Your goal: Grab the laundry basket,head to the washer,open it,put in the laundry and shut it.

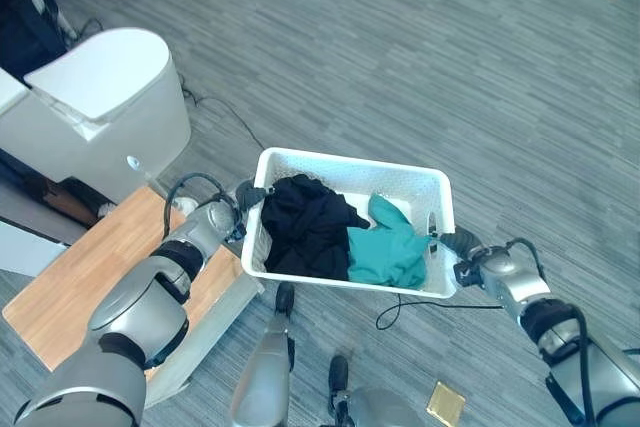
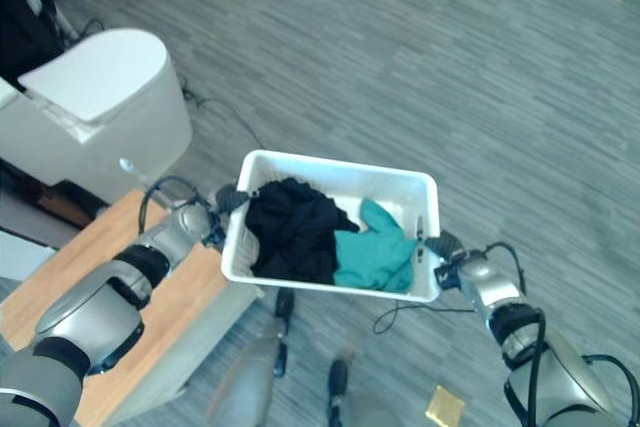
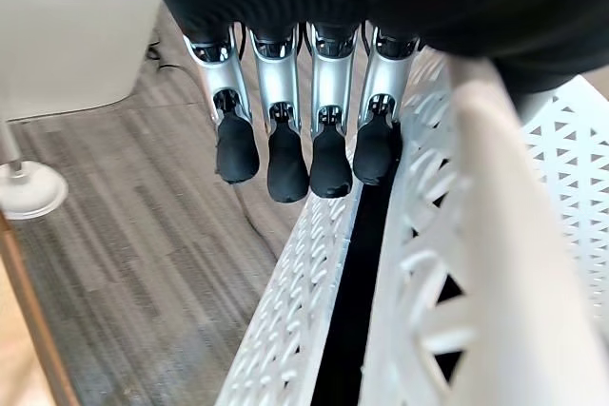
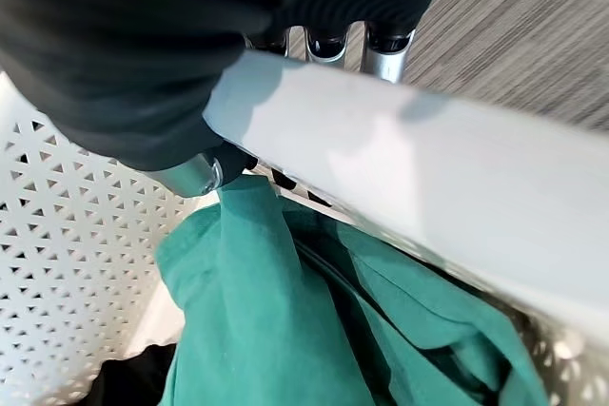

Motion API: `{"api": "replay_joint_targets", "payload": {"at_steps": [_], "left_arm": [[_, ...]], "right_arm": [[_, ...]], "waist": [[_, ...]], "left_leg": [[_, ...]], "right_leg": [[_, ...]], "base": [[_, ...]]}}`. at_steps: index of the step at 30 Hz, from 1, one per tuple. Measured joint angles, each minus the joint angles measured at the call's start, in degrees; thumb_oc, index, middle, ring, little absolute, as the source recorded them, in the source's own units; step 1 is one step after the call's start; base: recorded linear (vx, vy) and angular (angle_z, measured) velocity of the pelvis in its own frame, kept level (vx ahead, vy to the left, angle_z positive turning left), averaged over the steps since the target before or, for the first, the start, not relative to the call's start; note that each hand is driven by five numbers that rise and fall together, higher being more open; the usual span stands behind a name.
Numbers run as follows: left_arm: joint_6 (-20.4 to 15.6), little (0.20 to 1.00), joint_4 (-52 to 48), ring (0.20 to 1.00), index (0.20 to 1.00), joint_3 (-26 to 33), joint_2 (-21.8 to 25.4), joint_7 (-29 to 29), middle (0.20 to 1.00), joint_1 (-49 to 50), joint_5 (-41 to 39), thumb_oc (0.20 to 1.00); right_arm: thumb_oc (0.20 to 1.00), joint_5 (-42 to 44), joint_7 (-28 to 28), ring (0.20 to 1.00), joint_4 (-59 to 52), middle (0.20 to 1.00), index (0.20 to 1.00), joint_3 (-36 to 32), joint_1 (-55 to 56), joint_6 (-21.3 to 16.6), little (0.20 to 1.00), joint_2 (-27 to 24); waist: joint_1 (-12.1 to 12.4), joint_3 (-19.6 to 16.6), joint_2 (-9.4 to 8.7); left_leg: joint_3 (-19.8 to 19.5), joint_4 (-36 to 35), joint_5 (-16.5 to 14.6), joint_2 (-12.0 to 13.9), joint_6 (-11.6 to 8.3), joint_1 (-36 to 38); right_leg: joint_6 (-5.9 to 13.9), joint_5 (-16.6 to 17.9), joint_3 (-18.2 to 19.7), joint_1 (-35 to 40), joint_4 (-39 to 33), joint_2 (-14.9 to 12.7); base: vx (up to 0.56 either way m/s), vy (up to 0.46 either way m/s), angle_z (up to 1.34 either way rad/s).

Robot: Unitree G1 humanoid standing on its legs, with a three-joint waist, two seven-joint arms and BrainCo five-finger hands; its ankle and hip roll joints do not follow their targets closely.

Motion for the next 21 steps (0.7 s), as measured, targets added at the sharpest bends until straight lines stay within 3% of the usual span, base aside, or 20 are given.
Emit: {"api": "replay_joint_targets", "payload": {"at_steps": [1, 2, 3, 4, 5, 7, 9, 10, 11, 12, 13, 15, 16, 17, 18, 19, 20, 21], "left_arm": [[0.03, 0.200, 0.30, 0.200, 0.200, -0.13, 0.33, -0.10, 0.200, 0.88, 0.03, 0.200], [0.21, 0.200, -0.01, 0.200, 0.200, 0.05, 0.86, -0.06, 0.200, 1.70, -0.04, 0.200], [-0.03, 0.200, 0.13, 0.200, 0.200, 0.06, 1.54, -0.06, 0.200, 1.70, 0.01, 0.200], [0.29, 0.200, -0.37, 0.200, 0.200, 0.12, 1.96, 0.03, 0.200, 1.81, 0.00, 0.200], [0.91, 0.200, 0.23, 0.200, 0.200, 0.80, 2.05, 0.20, 0.200, 1.80, 0.04, 0.200], [1.46, 0.200, 0.16, 0.200, 0.200, 2.70, 2.31, 0.44, 0.200, 2.79, 0.08, 0.200], [1.54, 0.200, -0.71, 0.200, 0.200, 2.68, 2.03, 0.74, 0.200, 4.01, -0.03, 0.200], [1.45, 0.200, -0.77, 0.200, 0.200, 2.72, 2.04, 0.78, 0.200, 4.33, 0.02, 0.200], [1.51, 0.200, -0.37, 0.200, 0.200, 2.73, 1.79, 0.50, 0.200, 4.24, 0.04, 0.200], [1.47, 0.200, 1.05, 0.200, 0.200, 2.87, 1.05, 0.49, 0.200, 3.80, 0.03, 0.200], [1.46, 0.200, 1.12, 0.200, 0.200, 2.89, 0.71, 0.47, 0.200, 3.66, 0.05, 0.200], [1.30, 0.200, 0.38, 0.200, 0.200, 2.73, -0.14, 0.23, 0.200, 3.57, 0.16, 0.200], [1.26, 0.200, 0.40, 0.200, 0.200, 2.66, -0.51, 0.24, 0.200, 3.63, 0.17, 0.200], [1.33, 0.200, 0.67, 0.200, 0.200, 2.52, -2.75, 0.35, 0.200, 4.30, 0.64, 0.200], [1.06, 0.200, 1.21, 0.200, 0.200, 2.56, -3.46, 0.51, 0.200, 4.00, 0.71, 0.200], [1.06, 0.200, 1.21, 0.200, 0.200, 2.56, -3.46, 0.51, 0.200, 4.00, 0.71, 0.200], [1.44, 0.200, 3.45, 0.200, 0.200, 2.81, -3.79, 1.36, 0.200, 4.14, 0.82, 0.200], [1.42, 0.200, 3.49, 0.200, 0.200, 2.63, -3.93, 1.48, 0.200, 4.93, 0.94, 0.200]], "right_arm": [[0.200, -0.04, 0.01, 0.200, 0.29, 0.200, 0.200, 0.75, 0.15, 0.06, 0.200, 0.64], [0.200, -0.07, -0.02, 0.200, 0.12, 0.200, 0.200, 0.91, 0.62, 0.00, 0.200, 1.27], [0.200, -0.07, -0.02, 0.200, 0.44, 0.200, 0.200, 0.90, 0.84, -0.01, 0.200, 2.45], [0.200, -0.07, -0.12, 0.200, 0.93, 0.200, 0.200, 0.54, 1.05, -0.02, 0.200, 3.49], [0.200, -0.24, -0.42, 0.200, 1.37, 0.200, 0.200, 0.34, 1.27, 0.12, 0.200, 5.26], [0.200, -1.41, -0.86, 0.200, 2.40, 0.200, 0.200, -1.03, 1.91, 0.20, 0.200, 7.85], [0.200, -2.60, -1.28, 0.200, -0.14, 0.200, 0.200, -2.43, 4.60, 0.45, 0.200, 7.68], [0.200, -2.98, -1.22, 0.200, 0.16, 0.200, 0.200, -2.70, 4.75, 0.51, 0.200, 7.77], [0.200, -3.47, -1.10, 0.200, 0.08, 0.200, 0.200, -2.99, 4.83, 0.70, 0.200, 7.75], [0.200, -3.67, -1.10, 0.200, -0.28, 0.200, 0.200, -3.92, 4.85, 0.72, 0.200, 7.61], [0.200, -4.00, -1.08, 0.200, -0.52, 0.200, 0.200, -3.92, 4.99, 0.72, 0.200, 7.14], [0.200, -3.99, -1.02, 0.200, -0.59, 0.200, 0.200, -3.91, 5.77, 0.72, 0.200, 6.05], [0.200, -3.97, -1.03, 0.200, -0.35, 0.200, 0.200, -3.86, 5.81, 0.71, 0.200, 5.68], [0.200, -3.93, -0.84, 0.200, -1.41, 0.200, 0.200, -4.15, 7.27, 0.59, 0.200, 3.25], [0.200, -3.92, -0.72, 0.200, -1.42, 0.200, 0.200, -4.26, 7.19, 0.53, 0.200, 2.83], [0.200, -3.92, -0.72, 0.200, -1.42, 0.200, 0.200, -4.26, 7.19, 0.53, 0.200, 2.83], [0.200, -4.00, -0.82, 0.200, -1.35, 0.200, 0.200, -4.09, 6.32, 0.57, 0.200, 3.49], [0.200, -4.00, -0.76, 0.200, -1.20, 0.200, 0.200, -3.85, 7.13, 0.69, 0.200, 3.78]], "waist": [[0.56, -0.34, 0.66], [1.27, -1.08, 1.23], [1.21, -1.47, -0.37], [1.25, -2.09, -1.44], [0.88, -2.55, -2.18], [0.79, -2.76, -2.52], [-1.18, -3.87, -1.57], [-2.13, -3.98, -1.18], [-2.59, -3.96, -0.92], [-5.41, -3.50, 0.34], [-7.64, -3.02, 1.44], [-10.75, -3.30, 1.22], [-10.71, -3.58, 0.54], [-13.12, -6.54, 1.59], [-13.69, -7.50, 1.30], [-13.69, -7.50, 1.30], [-12.86, -7.69, 2.97], [-12.68, -8.08, 3.32]], "left_leg": [[-1.77, -0.55, -0.84, -0.03, 0.54, 3.12], [-2.64, -1.77, 1.77, -0.29, 3.56, 5.58], [-2.18, 0.69, 1.60, -2.09, 4.06, 5.53], [-0.53, 1.65, 1.24, -3.13, 7.31, 5.75], [0.89, 0.69, -0.40, -4.54, 9.81, 8.72], [2.43, 0.62, -2.28, -5.16, 11.46, 12.54], [-0.31, 2.73, -6.41, -5.84, 14.32, 14.19], [-1.25, 2.77, -6.72, -5.94, 14.67, 15.68], [-2.34, 1.96, -7.94, -5.90, 14.71, 17.92], [-5.30, -0.03, -8.76, -4.95, 14.33, 21.75], [-7.77, -0.77, -9.29, -3.87, 13.89, 23.63], [-10.43, -1.53, -10.40, -3.54, 11.95, 26.83], [-9.72, -1.07, -10.83, -4.49, 11.30, 27.93], [-10.13, -0.79, -15.79, -4.59, 11.28, 29.29], [-10.10, -1.57, -16.92, -4.76, 11.59, 30.23], [-10.10, -1.57, -16.92, -4.76, 11.59, 30.23], [-9.03, -4.14, -18.33, -3.67, 10.61, 34.97], [-8.37, -4.02, -19.09, -3.11, 9.37, 37.13]], "right_leg": [[0.94, -1.17, 1.36, 1.70, 0.02, 0.40], [2.59, -2.79, 2.80, 2.02, 1.75, 0.31], [3.34, -5.90, 3.28, 2.08, 5.29, -1.19], [5.95, -8.01, 3.26, 0.25, 10.54, -2.39], [10.50, -8.43, 3.41, -4.23, 24.02, -3.59], [19.85, -3.49, 2.90, -11.53, 44.19, -4.21], [17.46, -1.22, -0.60, -16.16, 54.11, -4.46], [14.39, -1.08, -3.22, -18.13, 56.55, -5.04], [11.28, -2.09, -5.10, -20.89, 57.05, -4.59], [5.94, -4.99, -9.71, -25.60, 54.49, -3.41], [4.08, -5.94, -9.80, -27.13, 47.39, -0.55], [4.44, -4.16, -7.83, -29.65, 32.43, 1.66], [3.99, -1.84, -7.60, -30.07, 26.30, 1.19], [4.79, 1.64, -6.03, -32.91, 10.97, -1.61], [5.60, 2.15, -5.10, -35.31, 6.94, -3.61], [5.60, 2.15, -5.10, -35.31, 6.94, -3.61], [5.86, 3.89, -6.77, -38.06, 4.03, -6.16], [5.61, 3.01, -8.35, -37.31, 5.30, -6.99]], "base": [[0.50, 0.073, -1.02], [0.48, 0.073, -0.76], [0.30, 0.075, -0.63], [0.59, 0.179, -0.44], [0.42, 0.144, -0.42], [0.42, 0.172, -0.27], [0.38, 0.111, 0.28], [0.51, 0.040, 0.32], [0.65, -0.071, 0.55], [0.64, -0.142, 0.81], [0.46, -0.123, 1.23], [0.38, -0.153, 1.10], [0.74, -0.249, 1.26], [0.68, -0.186, 1.09], [0.57, -0.146, 0.91], [0.36, -0.094, 0.30], [0.42, -0.125, 0.12], [0.75, -0.277, 0.32]]}}
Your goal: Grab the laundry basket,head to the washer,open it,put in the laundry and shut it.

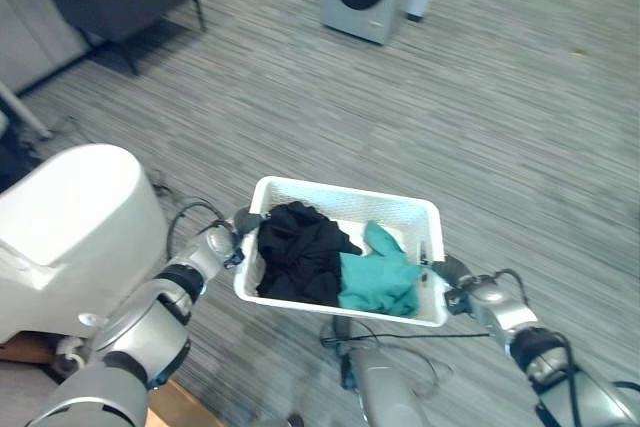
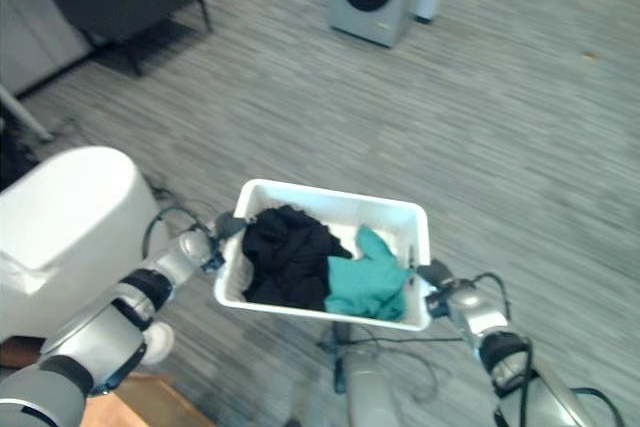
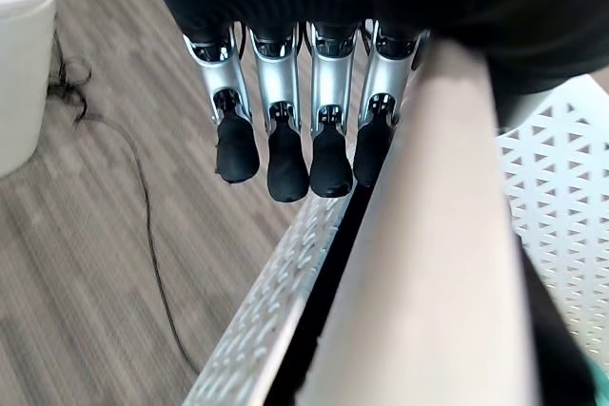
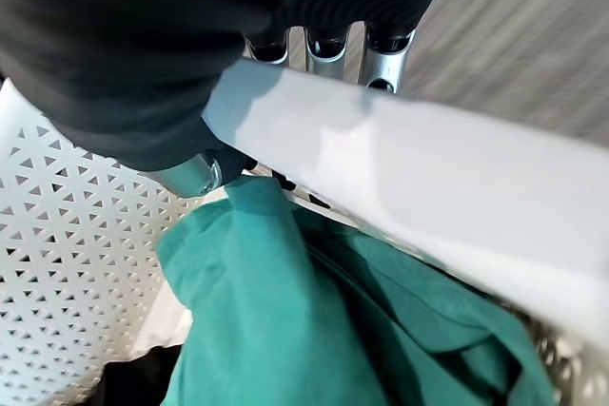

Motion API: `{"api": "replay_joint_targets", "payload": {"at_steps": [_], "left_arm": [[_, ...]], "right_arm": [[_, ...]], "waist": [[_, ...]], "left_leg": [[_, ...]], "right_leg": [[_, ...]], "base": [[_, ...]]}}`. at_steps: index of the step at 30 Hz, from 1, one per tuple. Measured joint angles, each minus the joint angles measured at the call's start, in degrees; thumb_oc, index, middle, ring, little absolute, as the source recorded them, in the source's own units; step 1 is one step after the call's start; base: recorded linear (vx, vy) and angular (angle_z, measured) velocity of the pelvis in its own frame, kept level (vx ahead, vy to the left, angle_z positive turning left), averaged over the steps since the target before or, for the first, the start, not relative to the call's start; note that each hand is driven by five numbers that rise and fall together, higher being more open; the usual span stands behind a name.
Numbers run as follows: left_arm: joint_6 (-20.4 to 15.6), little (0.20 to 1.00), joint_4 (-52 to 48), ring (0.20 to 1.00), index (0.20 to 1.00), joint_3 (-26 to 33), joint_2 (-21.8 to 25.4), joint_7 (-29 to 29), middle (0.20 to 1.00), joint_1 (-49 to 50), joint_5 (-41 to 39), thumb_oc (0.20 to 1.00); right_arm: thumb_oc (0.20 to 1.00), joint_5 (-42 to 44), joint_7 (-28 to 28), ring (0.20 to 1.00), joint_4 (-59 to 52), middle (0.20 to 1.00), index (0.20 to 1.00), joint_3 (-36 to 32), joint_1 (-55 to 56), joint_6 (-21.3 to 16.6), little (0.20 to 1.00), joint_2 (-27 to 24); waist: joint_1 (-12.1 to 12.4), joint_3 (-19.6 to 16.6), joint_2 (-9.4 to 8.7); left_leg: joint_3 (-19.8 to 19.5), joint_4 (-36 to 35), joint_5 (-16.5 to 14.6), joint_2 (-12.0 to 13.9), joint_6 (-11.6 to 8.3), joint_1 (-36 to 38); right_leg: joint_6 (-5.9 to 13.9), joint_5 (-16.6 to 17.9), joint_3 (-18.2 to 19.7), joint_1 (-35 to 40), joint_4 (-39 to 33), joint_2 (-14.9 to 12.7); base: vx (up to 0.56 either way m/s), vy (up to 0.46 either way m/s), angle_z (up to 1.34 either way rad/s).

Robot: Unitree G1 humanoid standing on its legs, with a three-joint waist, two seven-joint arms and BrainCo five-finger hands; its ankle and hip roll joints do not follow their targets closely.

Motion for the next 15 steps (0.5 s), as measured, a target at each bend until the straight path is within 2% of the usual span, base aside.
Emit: {"api": "replay_joint_targets", "payload": {"at_steps": [1, 2, 3, 4, 5, 6, 7, 8, 9, 10, 11, 12, 13, 14, 15], "left_arm": [[-0.13, 0.200, 1.81, 0.200, 0.200, -0.40, -0.94, 0.04, 0.200, 0.33, 1.29, 0.200], [0.01, 0.200, 1.88, 0.200, 0.200, -0.47, -1.05, 0.00, 0.200, 0.28, 1.50, 0.200], [0.07, 0.200, 1.89, 0.200, 0.200, -0.40, -0.87, -0.02, 0.200, -0.56, 1.68, 0.200], [0.07, 0.200, 1.77, 0.200, 0.200, -0.31, -1.01, -0.01, 0.200, -0.97, 1.74, 0.200], [-0.05, 0.200, 1.79, 0.200, 0.200, 0.29, -1.16, -0.01, 0.200, -0.88, 1.74, 0.200], [-0.22, 0.200, 1.87, 0.200, 0.200, 1.43, -1.15, -0.01, 0.200, -0.51, 1.73, 0.200], [-0.34, 0.200, 1.87, 0.200, 0.200, 2.91, -1.14, 0.12, 0.200, -0.46, 1.70, 0.200], [-1.20, 0.200, 0.97, 0.200, 0.200, 4.50, -1.14, 0.06, 0.200, -0.93, 1.49, 0.200], [-1.48, 0.200, 0.67, 0.200, 0.200, 4.53, -1.04, 0.03, 0.200, -0.74, 1.34, 0.200], [-1.57, 0.200, 1.25, 0.200, 0.200, 4.55, -0.81, 0.10, 0.200, -0.67, 1.15, 0.200], [-1.32, 0.200, 1.48, 0.200, 0.200, 4.24, -0.53, 0.10, 0.200, -0.42, 0.89, 0.200], [-1.17, 0.200, 1.40, 0.200, 0.200, 3.96, 0.08, 0.17, 0.200, 0.42, 0.75, 0.200], [-1.20, 0.200, 0.68, 0.200, 0.200, 3.95, 0.32, -0.04, 0.200, 0.10, 0.72, 0.200], [-0.85, 0.200, -0.53, 0.200, 0.200, 3.93, 0.83, 0.13, 0.200, -0.59, 0.74, 0.200], [-0.26, 0.200, -0.83, 0.200, 0.200, 3.87, 1.01, 0.14, 0.200, -0.52, 0.73, 0.200]], "right_arm": [[0.200, -0.02, 1.04, 0.200, 0.84, 0.200, 0.200, -0.07, 1.38, 0.10, 0.200, 0.63], [0.200, -0.16, 1.16, 0.200, 1.11, 0.200, 0.200, -0.06, 1.19, 0.30, 0.200, 0.67], [0.200, -0.16, 1.37, 0.200, 0.89, 0.200, 0.200, -0.05, 0.96, 0.32, 0.200, 0.68], [0.200, -0.12, 1.37, 0.200, 0.93, 0.200, 0.200, -0.06, 0.59, 0.37, 0.200, 0.30], [0.200, -0.10, 1.42, 0.200, 1.00, 0.200, 0.200, -0.06, -0.09, 0.43, 0.200, -0.10], [0.200, -0.09, 1.38, 0.200, 0.76, 0.200, 0.200, -0.09, -0.83, 0.45, 0.200, -0.38], [0.200, -0.05, 1.22, 0.200, -0.20, 0.200, 0.200, -0.41, -1.49, 0.39, 0.200, -0.91], [0.200, 0.92, 1.01, 0.200, -0.46, 0.200, 0.200, -1.69, -2.65, 0.27, 0.200, -1.97], [0.200, 1.09, 0.65, 0.200, -0.49, 0.200, 0.200, -1.87, -2.87, 0.28, 0.200, -1.91], [0.200, 1.38, 0.35, 0.200, -0.35, 0.200, 0.200, -2.49, -3.10, 0.31, 0.200, -1.05], [0.200, 1.84, -0.25, 0.200, -0.29, 0.200, 0.200, -2.02, -3.05, 0.29, 0.200, -0.18], [0.200, 1.87, -0.45, 0.200, 0.08, 0.200, 0.200, -1.48, -3.34, 0.27, 0.200, 0.35], [0.200, 2.02, -0.62, 0.200, -0.09, 0.200, 0.200, -1.46, -3.16, 0.17, 0.200, 0.17], [0.200, 2.56, -1.24, 0.200, 0.00, 0.200, 0.200, -1.57, -3.17, 0.18, 0.200, 0.68], [0.200, 2.99, -1.70, 0.200, -0.01, 0.200, 0.200, -1.56, -3.20, 0.19, 0.200, 1.04]], "waist": [[0.18, -1.26, 1.09], [0.08, -1.56, 3.13], [-0.24, -1.65, 3.23], [-0.78, -1.72, 3.09], [-1.27, -1.75, 3.38], [-1.59, -2.01, 3.79], [-2.07, -2.02, 3.70], [-3.76, -1.65, 2.61], [-3.29, -1.55, 2.45], [-2.34, -1.16, 0.79], [-1.75, -1.38, -1.86], [-0.80, -1.74, -3.54], [-0.76, -1.43, -4.82], [0.25, -0.45, -6.36], [0.91, 0.04, -6.47]], "left_leg": [[-0.04, 1.17, -2.21, 2.58, -3.11, 4.30], [0.17, 2.46, -2.52, 5.03, -4.04, 5.65], [-0.25, 6.09, -1.07, 6.45, -6.41, 5.42], [-0.95, 8.78, 0.82, 7.24, -8.39, 5.43], [-1.45, 11.81, 2.53, 7.90, -8.94, 5.29], [-0.99, 16.91, 3.87, 8.66, -9.72, 3.73], [0.18, 22.21, 3.57, 9.30, -9.82, 1.24], [2.10, 41.85, 19.38, 10.82, -9.72, -9.26], [2.88, 49.85, 22.53, 11.31, -7.07, -12.70], [3.41, 58.26, 23.74, 10.75, -5.16, -17.24], [4.58, 63.62, 22.98, 9.74, -4.47, -22.11], [6.03, 64.27, 21.56, 9.84, -3.44, -26.76], [6.22, 64.24, 19.75, 10.25, -0.87, -34.33], [8.66, 61.67, 17.43, 11.09, 0.64, -44.05], [9.44, 57.81, 17.21, 10.77, 0.42, -48.11]], "right_leg": [[2.66, 2.22, -3.53, 2.60, 4.32, -0.08], [3.13, 5.15, -7.00, 2.45, 7.82, 0.35], [-0.06, 9.55, -7.97, 3.05, 10.99, 1.06], [-2.94, 11.19, -7.61, 3.51, 12.95, 1.81], [-5.40, 9.34, -7.56, 3.93, 15.21, 2.82], [-5.49, 7.79, -7.80, 4.56, 16.48, 3.54], [-5.71, 6.26, -8.03, 6.32, 16.42, 4.82], [-8.03, 1.62, -8.72, 10.86, 15.91, 7.07], [-9.54, 0.37, -8.19, 12.73, 15.00, 8.59], [-11.99, -0.48, -7.27, 15.91, 13.35, 9.88], [-11.48, 0.67, -6.44, 18.55, 11.36, 10.03], [-11.63, 0.72, -5.52, 21.16, 9.99, 10.18], [-12.57, -0.20, -5.34, 25.30, 6.09, 10.38], [-12.61, -0.12, -4.76, 28.75, 2.88, 10.46], [-12.38, -0.29, -4.26, 30.40, 1.54, 10.85]], "base": [[0.77, -0.316, 0.27], [0.79, -0.352, 0.31], [0.60, -0.305, 0.21], [0.40, -0.211, 0.22], [0.33, -0.243, 0.07], [0.32, -0.288, -0.14], [0.57, -0.561, 0.03], [0.52, -0.554, 0.01], [0.36, -0.401, -0.13], [0.21, -0.257, -0.52], [0.20, -0.217, -0.71], [0.32, -0.287, -0.40], [0.48, -0.202, -0.28], [0.53, -0.109, -0.02], [0.58, -0.021, -0.03]]}}
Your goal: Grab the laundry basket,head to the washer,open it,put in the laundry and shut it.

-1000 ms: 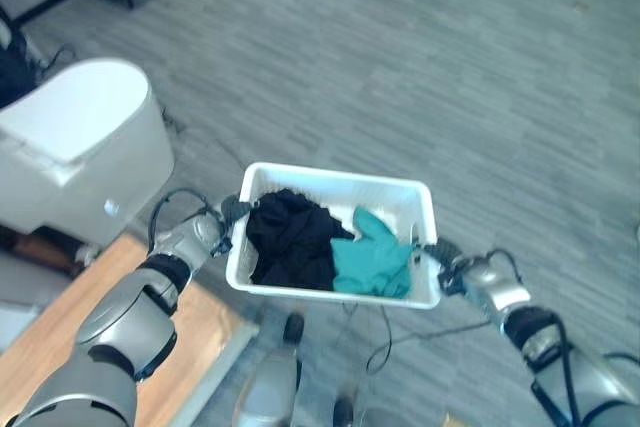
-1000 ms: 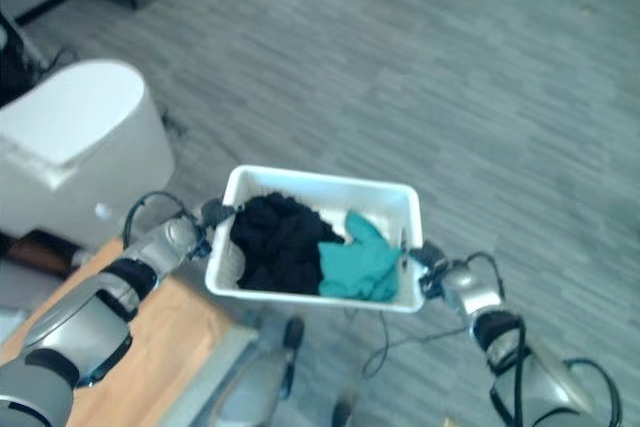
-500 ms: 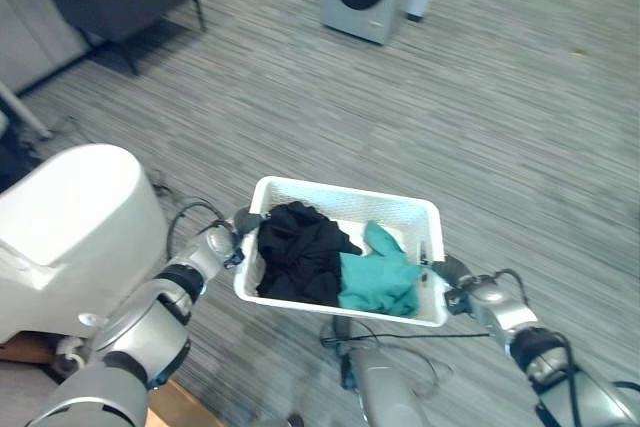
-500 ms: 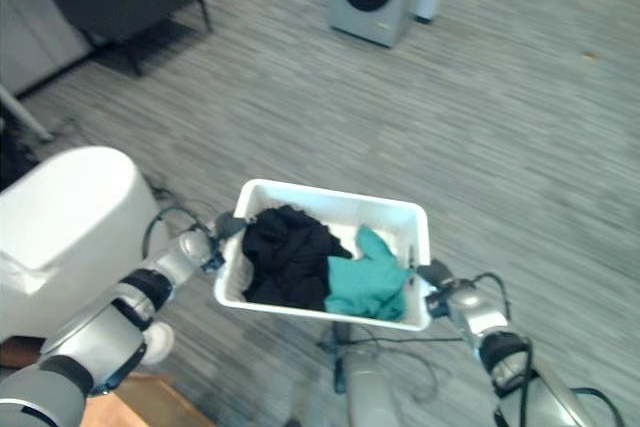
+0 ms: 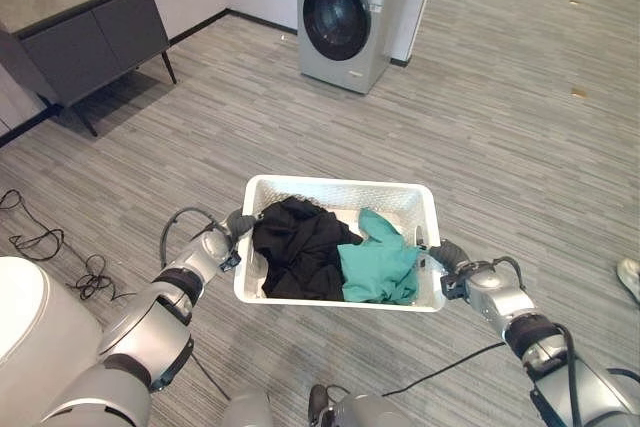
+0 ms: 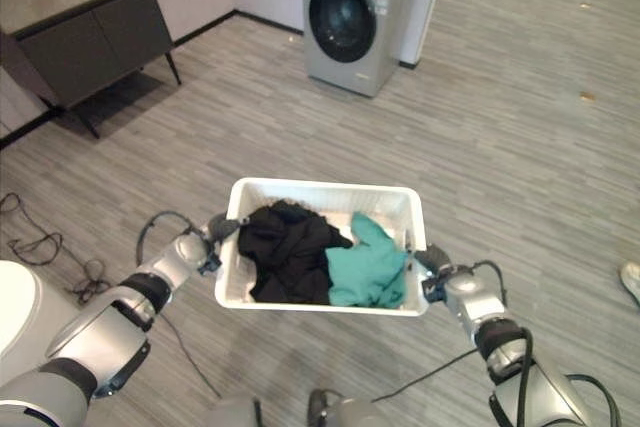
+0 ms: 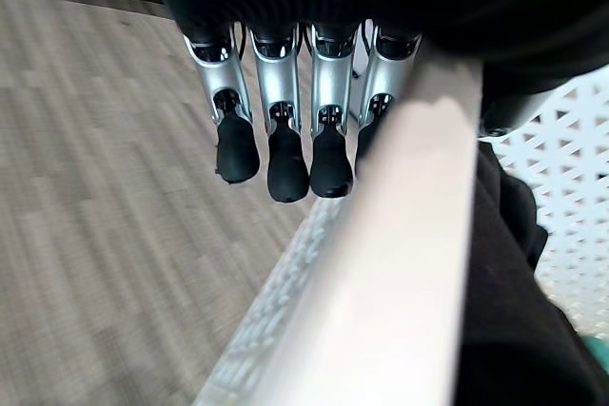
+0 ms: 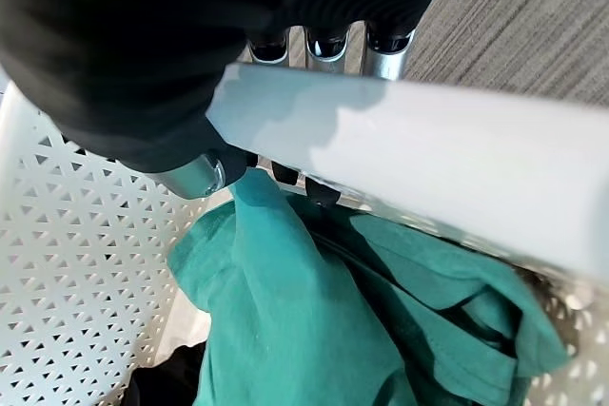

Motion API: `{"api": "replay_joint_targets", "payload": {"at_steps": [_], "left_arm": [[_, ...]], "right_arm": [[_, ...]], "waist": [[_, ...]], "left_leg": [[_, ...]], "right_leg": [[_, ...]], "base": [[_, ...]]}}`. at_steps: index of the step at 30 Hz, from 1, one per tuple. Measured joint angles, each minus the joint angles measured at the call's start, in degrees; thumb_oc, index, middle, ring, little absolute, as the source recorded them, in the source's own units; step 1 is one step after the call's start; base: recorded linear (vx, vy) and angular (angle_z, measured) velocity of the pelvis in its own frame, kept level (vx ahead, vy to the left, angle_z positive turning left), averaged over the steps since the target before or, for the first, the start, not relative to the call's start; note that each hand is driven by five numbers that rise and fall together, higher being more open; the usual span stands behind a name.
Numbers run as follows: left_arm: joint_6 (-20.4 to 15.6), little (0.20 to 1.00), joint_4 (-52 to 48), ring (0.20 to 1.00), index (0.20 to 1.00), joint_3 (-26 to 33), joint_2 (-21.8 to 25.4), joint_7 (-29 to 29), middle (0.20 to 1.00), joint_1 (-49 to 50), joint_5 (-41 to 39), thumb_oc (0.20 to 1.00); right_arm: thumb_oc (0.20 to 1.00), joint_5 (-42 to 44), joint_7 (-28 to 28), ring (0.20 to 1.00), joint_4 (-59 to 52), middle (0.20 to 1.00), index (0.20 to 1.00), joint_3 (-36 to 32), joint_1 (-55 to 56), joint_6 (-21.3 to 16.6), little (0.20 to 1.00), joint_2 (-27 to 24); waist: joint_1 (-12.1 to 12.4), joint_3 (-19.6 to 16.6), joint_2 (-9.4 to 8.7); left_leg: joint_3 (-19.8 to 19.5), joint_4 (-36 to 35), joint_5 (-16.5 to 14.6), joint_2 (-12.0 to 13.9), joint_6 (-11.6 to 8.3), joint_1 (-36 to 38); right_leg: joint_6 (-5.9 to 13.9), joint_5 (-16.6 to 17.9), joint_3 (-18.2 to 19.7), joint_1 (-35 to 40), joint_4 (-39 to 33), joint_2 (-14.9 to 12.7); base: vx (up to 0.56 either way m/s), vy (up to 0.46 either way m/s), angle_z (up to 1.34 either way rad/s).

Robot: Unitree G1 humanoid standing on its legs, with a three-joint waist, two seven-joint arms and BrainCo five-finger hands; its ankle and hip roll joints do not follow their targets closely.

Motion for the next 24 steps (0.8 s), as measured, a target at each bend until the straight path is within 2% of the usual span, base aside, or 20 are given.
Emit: {"api": "replay_joint_targets", "payload": {"at_steps": [1, 2, 3, 4, 5, 6, 7, 8, 10, 11, 12, 13, 14, 16, 17, 20, 21, 22, 23, 24], "left_arm": [[0.18, 0.200, -0.22, 0.200, 0.200, -0.59, -0.07, -0.06, 0.200, -0.11, 0.01, 0.200], [0.46, 0.200, -1.77, 0.200, 0.200, -0.62, 0.10, -0.01, 0.200, 0.71, 0.00, 0.200], [0.81, 0.200, -2.01, 0.200, 0.200, -0.80, 0.83, -0.08, 0.200, 2.34, -0.05, 0.200], [0.58, 0.200, -2.41, 0.200, 0.200, -2.61, 1.75, -0.39, 0.200, 2.60, 0.00, 0.200], [0.40, 0.200, -3.24, 0.200, 0.200, -2.81, 2.56, -0.12, 0.200, 3.28, -0.83, 0.200], [0.18, 0.200, -3.70, 0.200, 0.200, -3.46, 2.90, -0.04, 0.200, 3.50, -1.68, 0.200], [0.40, 0.200, -3.83, 0.200, 0.200, -2.96, 2.72, 0.13, 0.200, 4.02, -1.73, 0.200], [0.53, 0.200, -4.10, 0.200, 0.200, -2.85, 3.03, 0.05, 0.200, 4.75, -1.80, 0.200], [0.66, 0.200, -3.99, 0.200, 0.200, -2.12, 3.28, -0.03, 0.200, 7.61, -2.18, 0.200], [0.73, 0.200, -4.03, 0.200, 0.200, -2.02, 3.99, -0.05, 0.200, 7.52, -2.24, 0.200], [0.73, 0.200, -4.56, 0.200, 0.200, -2.18, 4.07, -0.07, 0.200, 7.29, -2.24, 0.200], [0.72, 0.200, -5.45, 0.200, 0.200, -2.06, 4.29, -0.13, 0.200, 7.19, -2.29, 0.200], [0.72, 0.200, -5.70, 0.200, 0.200, -1.87, 4.47, -0.18, 0.200, 6.78, -2.31, 0.200], [0.70, 0.200, -6.90, 0.200, 0.200, -1.73, 4.60, 0.02, 0.200, 6.33, -2.28, 0.200], [0.77, 0.200, -7.29, 0.200, 0.200, -2.75, 4.31, 0.46, 0.200, 3.75, -2.20, 0.200], [0.82, 0.200, -7.18, 0.200, 0.200, -1.55, 4.59, 0.51, 0.200, 3.55, -2.15, 0.200], [0.88, 0.200, -7.42, 0.200, 0.200, -1.51, 4.48, 0.45, 0.200, 3.34, -2.14, 0.200], [0.90, 0.200, -7.79, 0.200, 0.200, -1.55, 4.65, 0.19, 0.200, 3.34, -2.09, 0.200], [1.14, 0.200, -7.74, 0.200, 0.200, -1.27, 4.39, 0.31, 0.200, 2.95, -2.10, 0.200], [1.21, 0.200, -7.61, 0.200, 0.200, -1.42, 4.47, 0.28, 0.200, 2.68, -2.09, 0.200]], "right_arm": [[0.200, 0.03, -0.19, 0.200, 0.04, 0.200, 0.200, -0.18, 0.23, 0.00, 0.200, -0.17], [0.200, 0.03, -0.14, 0.200, 0.45, 0.200, 0.200, -0.16, 0.35, 0.05, 0.200, -0.35], [0.200, 0.01, -0.11, 0.200, 0.51, 0.200, 0.200, 1.01, 0.83, -0.06, 0.200, 0.28], [0.200, 0.00, 0.13, 0.200, 0.63, 0.200, 0.200, 2.81, 1.63, -0.06, 0.200, 0.30], [0.200, 0.00, 0.42, 0.200, 1.12, 0.200, 0.200, 3.62, 1.87, -0.39, 0.200, 0.87], [0.200, 0.03, 0.58, 0.200, 2.51, 0.200, 0.200, 3.75, 1.89, -0.73, 0.200, 1.72], [0.200, 0.02, 0.52, 0.200, 2.87, 0.200, 0.200, 3.70, 1.86, -0.79, 0.200, 2.03], [0.200, 0.01, 0.52, 0.200, 3.43, 0.200, 0.200, 3.72, 1.90, -1.19, 0.200, 2.44], [0.200, -0.15, 0.48, 0.200, 4.64, 0.200, 0.200, 4.44, 2.56, -0.67, 0.200, 4.23], [0.200, -0.20, 0.25, 0.200, 4.19, 0.200, 0.200, 4.32, 2.84, -0.95, 0.200, 4.81], [0.200, -0.38, 0.07, 0.200, 4.10, 0.200, 0.200, 3.83, 3.01, -0.88, 0.200, 4.90], [0.200, -1.31, -0.04, 0.200, 3.91, 0.200, 0.200, 2.41, 2.38, -0.86, 0.200, 4.66], [0.200, -1.37, -0.07, 0.200, 2.86, 0.200, 0.200, 1.95, 2.64, -0.86, 0.200, 4.43], [0.200, -1.38, -0.19, 0.200, 1.80, 0.200, 0.200, 0.56, 4.31, -0.99, 0.200, 4.71], [0.200, -1.50, -0.51, 0.200, 0.05, 0.200, 0.200, -3.18, 6.23, -1.61, 0.200, 4.99], [0.200, -2.40, -0.78, 0.200, -0.69, 0.200, 0.200, -3.29, 6.03, -1.59, 0.200, 5.39], [0.200, -2.78, -0.78, 0.200, -1.02, 0.200, 0.200, -3.66, 5.89, -1.59, 0.200, 4.85], [0.200, -3.30, -0.63, 0.200, -1.01, 0.200, 0.200, -3.37, 5.93, -1.54, 0.200, 4.73], [0.200, -3.43, -0.39, 0.200, -1.84, 0.200, 0.200, -3.12, 6.09, -1.55, 0.200, 4.22], [0.200, -3.42, -0.38, 0.200, -2.05, 0.200, 0.200, -3.04, 6.18, -1.58, 0.200, 4.09]], "waist": [[0.14, 0.03, 0.00], [3.75, 0.91, 0.09], [5.60, 1.26, 1.52], [5.78, 1.11, 1.91], [8.14, 1.00, 2.71], [9.70, 1.05, 2.55], [11.02, 0.93, 2.51], [11.31, 0.93, 2.60], [12.18, 0.26, 3.83], [11.21, 0.40, 2.38], [10.95, 0.43, 1.04], [11.66, 0.12, 0.37], [11.49, 0.17, 0.22], [11.22, -0.13, -0.67], [10.29, 0.05, -0.90], [8.69, 0.82, 0.47], [6.76, 2.25, 3.55], [6.00, 2.17, 4.73], [4.86, 2.20, 5.89], [3.29, 2.45, 6.08]], "left_leg": [[-0.26, -3.15, -0.53, -1.02, -0.97, -2.74], [1.18, -24.96, -0.71, -2.98, -3.47, -2.14], [1.18, -35.35, 0.76, -5.16, -5.10, -1.43], [0.98, -42.93, 0.91, -6.71, -6.04, 0.12], [0.91, -51.14, 0.68, -8.58, -5.90, 0.68], [1.33, -52.66, -0.63, -10.14, -5.94, -0.60], [1.50, -55.11, -3.04, -10.85, -4.94, 0.05], [2.06, -52.60, -3.60, -11.78, -3.99, -0.73], [4.59, -50.07, -7.31, -9.63, 1.49, 6.55], [4.40, -51.73, -0.21, -10.56, 6.92, 7.83], [4.89, -51.84, 1.83, -11.34, 6.36, 8.71], [6.50, -49.19, 3.10, -12.13, 4.59, 8.95], [7.98, -48.10, 3.70, -12.75, 3.78, 10.17], [8.41, -48.57, 4.21, -14.38, 3.40, 13.95], [7.35, -45.24, -0.12, -16.25, 6.50, 15.06], [5.67, -45.10, -4.67, -18.46, 8.38, 20.19], [3.33, -47.37, -3.43, -18.19, 8.28, 24.62], [2.51, -49.13, -2.73, -17.77, 7.11, 26.16], [-1.43, -51.48, -4.97, -17.65, 4.98, 29.66], [-3.22, -52.62, -4.36, -17.59, 4.70, 31.45]], "right_leg": [[0.27, -0.15, 0.74, 1.24, -1.70, 0.16], [1.50, -0.15, 3.46, 4.11, -4.04, 0.46], [2.79, -0.55, 3.71, 7.79, -4.91, 1.65], [3.93, -0.82, 3.61, 11.79, -7.49, 2.44], [5.41, -2.56, 4.96, 15.64, -8.74, 3.29], [6.94, -4.27, 5.71, 18.83, -10.30, 3.22], [6.63, -5.46, 7.07, 19.72, -10.20, 2.91], [6.49, -6.34, 7.82, 21.70, -9.77, 2.94], [6.34, -8.38, 12.05, 26.14, -5.50, 4.85], [7.42, -10.14, 11.21, 24.92, -0.83, 4.18], [9.31, -12.34, 11.43, 23.98, 1.76, 2.37], [10.83, -10.42, 14.37, 21.98, 6.18, 0.02], [11.22, -8.57, 14.12, 21.79, 9.84, -0.34], [15.21, -4.28, 12.75, 18.25, 21.35, -2.01], [19.55, 12.96, 10.68, 7.19, 42.93, -2.89], [17.79, 6.01, 9.80, -4.77, 54.93, -4.95], [13.43, -2.32, 5.62, -9.84, 56.07, -6.54], [12.79, -3.38, 5.01, -12.33, 52.06, -6.64], [12.56, -5.73, 5.10, -17.45, 45.14, -4.79], [12.20, -6.06, 5.16, -18.57, 37.55, -3.89]], "base": [[0.70, 0.070, -0.48], [0.55, 0.065, -0.75], [0.74, 0.076, -0.90], [0.52, 0.047, -0.76], [0.51, 0.049, -0.79], [0.50, 0.065, -1.08], [0.54, 0.091, -0.87], [0.72, 0.150, -0.87], [0.57, 0.187, -0.77], [0.59, 0.205, -0.27], [0.78, 0.245, -0.18], [0.60, 0.177, -0.33], [0.69, 0.256, -0.32], [0.55, 0.269, 0.24], [0.50, 0.249, 0.52], [0.47, 0.179, 0.36], [0.50, 0.035, 0.63], [0.54, -0.026, 0.74], [0.35, -0.034, 0.84], [0.52, -0.129, 0.95]]}}
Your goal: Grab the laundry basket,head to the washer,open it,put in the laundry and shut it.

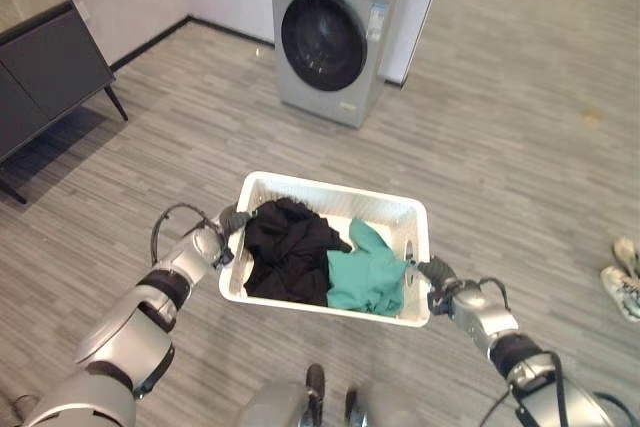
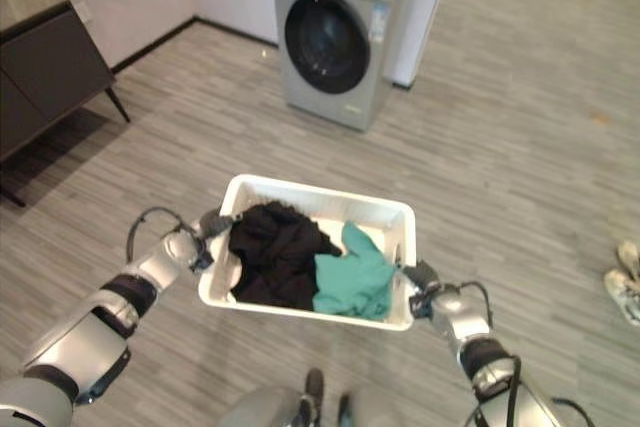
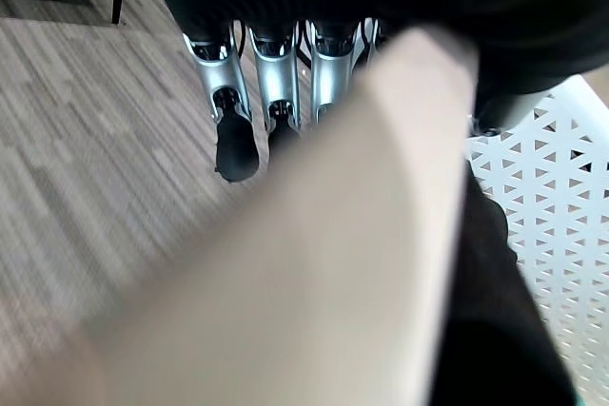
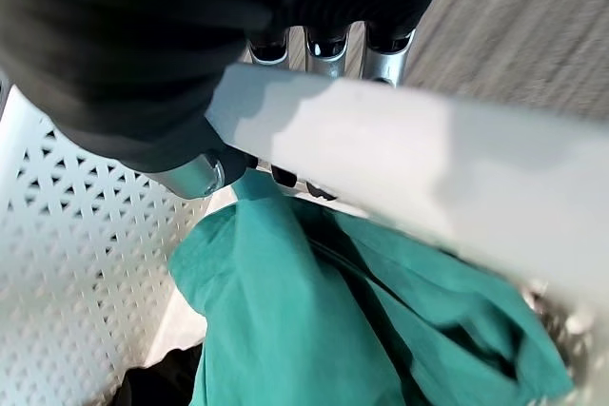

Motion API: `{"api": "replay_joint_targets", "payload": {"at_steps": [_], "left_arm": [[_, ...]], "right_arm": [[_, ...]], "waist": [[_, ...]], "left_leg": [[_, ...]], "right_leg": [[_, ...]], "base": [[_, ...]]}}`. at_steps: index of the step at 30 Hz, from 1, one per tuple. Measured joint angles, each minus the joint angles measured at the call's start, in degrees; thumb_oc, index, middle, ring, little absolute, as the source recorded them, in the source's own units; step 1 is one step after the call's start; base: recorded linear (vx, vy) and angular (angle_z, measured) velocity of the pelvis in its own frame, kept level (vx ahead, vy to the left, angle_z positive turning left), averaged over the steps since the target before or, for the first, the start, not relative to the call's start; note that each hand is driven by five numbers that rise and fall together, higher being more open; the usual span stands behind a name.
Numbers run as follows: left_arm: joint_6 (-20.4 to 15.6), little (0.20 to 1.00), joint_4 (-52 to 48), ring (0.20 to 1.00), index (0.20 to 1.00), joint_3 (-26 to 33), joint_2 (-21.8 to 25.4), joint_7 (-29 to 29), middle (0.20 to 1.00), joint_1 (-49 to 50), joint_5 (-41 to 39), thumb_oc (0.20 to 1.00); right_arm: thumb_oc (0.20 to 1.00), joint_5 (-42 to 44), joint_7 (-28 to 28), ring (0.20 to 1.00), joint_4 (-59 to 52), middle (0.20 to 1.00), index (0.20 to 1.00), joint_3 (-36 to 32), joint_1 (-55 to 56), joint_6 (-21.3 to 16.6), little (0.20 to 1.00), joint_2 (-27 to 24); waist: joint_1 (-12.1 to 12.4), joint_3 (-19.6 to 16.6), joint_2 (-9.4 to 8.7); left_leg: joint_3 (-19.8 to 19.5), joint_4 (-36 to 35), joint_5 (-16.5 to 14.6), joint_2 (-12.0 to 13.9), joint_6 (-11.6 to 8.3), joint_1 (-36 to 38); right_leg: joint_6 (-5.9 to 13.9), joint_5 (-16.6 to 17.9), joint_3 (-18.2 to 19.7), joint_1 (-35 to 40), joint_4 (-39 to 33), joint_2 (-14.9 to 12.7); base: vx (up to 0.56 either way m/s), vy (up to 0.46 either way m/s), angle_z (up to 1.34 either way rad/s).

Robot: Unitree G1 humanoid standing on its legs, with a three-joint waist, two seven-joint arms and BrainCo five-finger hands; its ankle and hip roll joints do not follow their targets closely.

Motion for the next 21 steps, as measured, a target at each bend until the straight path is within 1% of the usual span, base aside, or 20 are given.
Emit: {"api": "replay_joint_targets", "payload": {"at_steps": [1, 2, 3, 4, 5, 6, 7, 8, 10, 11, 12, 13, 14, 15, 16, 17, 18, 19, 20, 21], "left_arm": [[0.00, 0.200, -0.10, 0.200, 0.200, -0.24, -0.09, -0.10, 0.200, -0.04, 0.00, 0.200], [-0.01, 0.200, -0.13, 0.200, 0.200, -0.47, -0.04, -0.19, 0.200, 0.35, 0.00, 0.200], [-0.07, 0.200, 0.02, 0.200, 0.200, -0.21, -0.20, -0.20, 0.200, 0.68, 0.02, 0.200], [-0.12, 0.200, -0.04, 0.200, 0.200, -0.32, -0.36, -0.50, 0.200, -0.49, 0.14, 0.200], [-0.04, 0.200, 0.19, 0.200, 0.200, -0.19, -0.45, -0.12, 0.200, -0.13, 0.15, 0.200], [-0.03, 0.200, 1.01, 0.200, 0.200, -0.20, -0.79, -0.18, 0.200, -0.01, 0.25, 0.200], [0.01, 0.200, 1.50, 0.200, 0.200, -0.21, -1.45, -0.23, 0.200, -0.06, 0.61, 0.200], [0.00, 0.200, 1.61, 0.200, 0.200, -0.23, -1.62, -0.17, 0.200, -0.04, 0.76, 0.200], [-0.09, 0.200, 3.43, 0.200, 0.200, -0.28, -2.32, -0.14, 0.200, 0.10, 1.00, 0.200], [0.08, 0.200, 3.28, 0.200, 0.200, -0.81, -3.55, -0.19, 0.200, 0.16, 1.09, 0.200], [0.06, 0.200, 3.22, 0.200, 0.200, -0.41, -4.64, 0.13, 0.200, -0.10, 1.09, 0.200], [0.03, 0.200, 3.50, 0.200, 0.200, 0.92, -5.82, 0.64, 0.200, -0.11, 1.09, 0.200], [0.03, 0.200, 3.82, 0.200, 0.200, 2.19, -6.04, 0.66, 0.200, -0.13, 1.09, 0.200], [-0.03, 0.200, 2.86, 0.200, 0.200, 2.74, -5.39, 0.82, 0.200, -0.49, 1.08, 0.200], [-0.42, 0.200, 1.79, 0.200, 0.200, 3.30, -5.17, 0.68, 0.200, -0.52, 1.10, 0.200], [-0.47, 0.200, 1.16, 0.200, 0.200, 2.58, -5.39, 0.69, 0.200, -1.25, 1.06, 0.200], [-0.53, 0.200, 0.71, 0.200, 0.200, 1.10, -4.87, 0.72, 0.200, -1.97, 1.05, 0.200], [-0.59, 0.200, -0.40, 0.200, 0.200, 1.43, -4.26, 0.63, 0.200, -1.66, 1.04, 0.200], [-0.63, 0.200, -1.57, 0.200, 0.200, 1.70, -2.61, 0.64, 0.200, -0.62, 0.84, 0.200], [-0.18, 0.200, -1.69, 0.200, 0.200, 1.32, -1.84, 0.48, 0.200, -0.27, 0.79, 0.200]], "right_arm": [[0.200, -0.01, 0.10, 0.200, -0.43, 0.200, 0.200, 0.04, 0.28, 0.01, 0.200, -0.48], [0.200, -0.02, 0.13, 0.200, -0.43, 0.200, 0.200, 0.13, 0.28, 0.02, 0.200, -0.68], [0.200, 0.03, 0.17, 0.200, -0.97, 0.200, 0.200, 0.30, 0.84, -0.24, 0.200, -0.87], [0.200, 0.03, 0.41, 0.200, -1.69, 0.200, 0.200, 1.18, 1.29, -0.60, 0.200, -1.88], [0.200, 0.01, 0.30, 0.200, -1.94, 0.200, 0.200, 0.58, 1.33, -0.37, 0.200, -1.52], [0.200, -0.01, 0.31, 0.200, -2.03, 0.200, 0.200, 0.42, 1.48, -0.39, 0.200, -1.60], [0.200, -0.04, 0.32, 0.200, -1.90, 0.200, 0.200, 0.44, 1.58, -0.30, 0.200, -1.70], [0.200, -0.03, 0.31, 0.200, -1.78, 0.200, 0.200, 0.46, 1.65, 0.24, 0.200, -1.64], [0.200, -0.05, 0.41, 0.200, -1.79, 0.200, 0.200, 0.48, 2.21, 0.38, 0.200, -1.42], [0.200, -0.05, 0.56, 0.200, -2.03, 0.200, 0.200, 0.34, 2.83, 0.82, 0.200, -2.53], [0.200, -0.04, 0.54, 0.200, -2.01, 0.200, 0.200, -0.03, 2.83, 0.85, 0.200, -3.44], [0.200, -0.03, 0.56, 0.200, -2.05, 0.200, 0.200, -0.14, 2.16, 0.87, 0.200, -4.55], [0.200, -0.03, 0.59, 0.200, -3.03, 0.200, 0.200, -0.14, 1.57, 0.88, 0.200, -5.35], [0.200, -0.04, 0.58, 0.200, -4.26, 0.200, 0.200, -0.78, 1.17, 0.84, 0.200, -5.84], [0.200, -0.02, 0.59, 0.200, -4.26, 0.200, 0.200, -1.64, 1.24, 0.77, 0.200, -5.73], [0.200, 0.03, 0.74, 0.200, -4.73, 0.200, 0.200, -2.98, 1.57, 0.82, 0.200, -6.24], [0.200, 0.01, 0.86, 0.200, -5.09, 0.200, 0.200, -5.10, 1.82, 0.81, 0.200, -6.12], [0.200, 0.02, 0.52, 0.200, -5.01, 0.200, 0.200, -5.18, 1.62, 0.38, 0.200, -5.75], [0.200, 0.02, 0.17, 0.200, -5.09, 0.200, 0.200, -4.74, 1.42, -0.22, 0.200, -4.53], [0.200, 0.01, 0.13, 0.200, -5.29, 0.200, 0.200, -4.23, 1.62, -0.34, 0.200, -3.90]], "waist": [[-0.87, -0.06, -0.12], [-0.73, -0.10, -0.16], [-0.95, -0.47, -1.22], [-3.45, -1.18, -2.95], [-3.20, -1.10, -3.63], [-3.96, -1.11, -3.20], [-5.27, -1.17, -2.04], [-5.55, -1.19, -0.89], [-5.12, -1.21, -0.71], [-5.02, -2.61, 0.32], [-5.33, -3.43, 1.63], [-5.25, -4.12, 3.38], [-5.16, -4.60, 4.06], [-5.89, -4.42, 3.36], [-6.18, -4.34, 1.61], [-6.66, -4.27, 0.86], [-6.28, -4.00, 0.35], [-5.53, -3.76, -0.84], [-3.00, -2.83, -6.08], [-1.93, -2.69, -7.24]], "left_leg": [[-1.18, -1.39, -2.66, 0.05, -2.73, 2.03], [-0.59, -2.46, -2.88, 0.19, -2.80, 4.09], [1.36, -1.39, -7.20, 0.23, -3.97, 4.69], [3.26, 2.76, -9.97, -0.74, 1.79, 4.71], [3.11, 2.17, -10.61, -1.59, 1.00, 6.76], [2.06, 2.15, -11.66, -1.53, -0.48, 8.37], [0.63, 1.42, -12.76, -0.74, -1.99, 10.64], [-0.11, -0.21, -13.29, 0.21, -2.81, 13.72], [-0.86, 0.01, -14.18, 0.98, -4.45, 19.51], [-3.61, 1.73, -15.25, 2.39, -6.96, 24.30], [-5.22, 4.12, -14.86, 3.64, -7.88, 24.23], [-6.01, 7.85, -13.11, 5.37, -10.41, 23.61], [-5.68, 15.09, -9.19, 6.62, -13.18, 20.71], [-3.48, 22.39, -10.69, 9.42, -12.20, 16.39], [-3.40, 23.78, -10.69, 10.36, -12.20, 14.32], [-0.72, 35.81, 2.25, 13.06, -7.84, 7.93], [4.32, 49.96, 6.28, 17.81, -2.59, 1.26], [3.93, 55.04, 6.52, 17.57, -3.02, -2.26], [2.00, 59.80, 3.92, 15.05, -3.88, -11.00], [1.06, 57.88, 1.20, 15.62, -4.12, -19.98]], "right_leg": [[-0.12, 0.34, 0.06, -1.75, -4.16, 0.71], [-0.92, 1.50, 0.15, -2.88, -9.78, 1.39], [-0.95, 2.53, 0.85, -4.37, -16.92, 0.90], [0.31, 5.49, 5.70, -5.06, -37.51, -1.00], [-0.94, 7.99, 6.81, -7.26, -39.01, -1.58], [-1.73, 9.64, 8.07, -8.56, -40.42, -2.17], [-1.67, 10.93, 7.59, -8.90, -43.65, -2.57], [-1.96, 11.42, 4.89, -9.00, -44.47, -2.24], [-4.43, 11.50, 1.86, -7.26, -42.04, -1.83], [-4.62, 19.35, -1.17, -3.94, -38.14, -2.45], [-5.64, 22.78, -2.02, -3.91, -35.66, -1.91], [-7.05, 21.95, -2.25, -3.78, -32.48, -0.30], [-8.57, 19.44, -2.50, -2.84, -30.78, 0.87], [-10.03, 17.96, -1.67, 0.42, -31.97, 1.81], [-11.42, 16.05, -0.74, 2.73, -32.26, 1.86], [-12.70, 14.23, -0.43, 5.27, -33.52, 2.56], [-11.72, 14.07, -0.32, 7.70, -35.18, 3.55], [-12.72, 13.00, 0.08, 9.23, -35.75, 3.61], [-14.02, 11.96, 2.84, 13.76, -37.55, 2.56], [-14.02, 11.03, 3.30, 17.80, -40.04, 2.75]], "base": [[0.53, -0.158, 0.85], [0.55, -0.153, 0.39], [0.58, -0.139, 0.94], [0.56, -0.125, 0.79], [0.69, -0.165, 0.94], [0.33, -0.076, 0.44], [0.32, -0.095, 0.69], [0.40, -0.182, 0.57], [0.61, -0.290, 0.32], [0.65, -0.352, 0.51], [0.55, -0.312, 0.56], [0.31, -0.236, 0.23], [0.37, -0.445, 0.31], [0.36, -0.447, 0.42], [0.41, -0.612, 0.70], [0.17, -0.278, 0.62], [0.31, -0.434, 0.40], [0.23, -0.225, -0.19], [0.42, -0.276, -0.44], [0.29, -0.120, -0.51]]}}
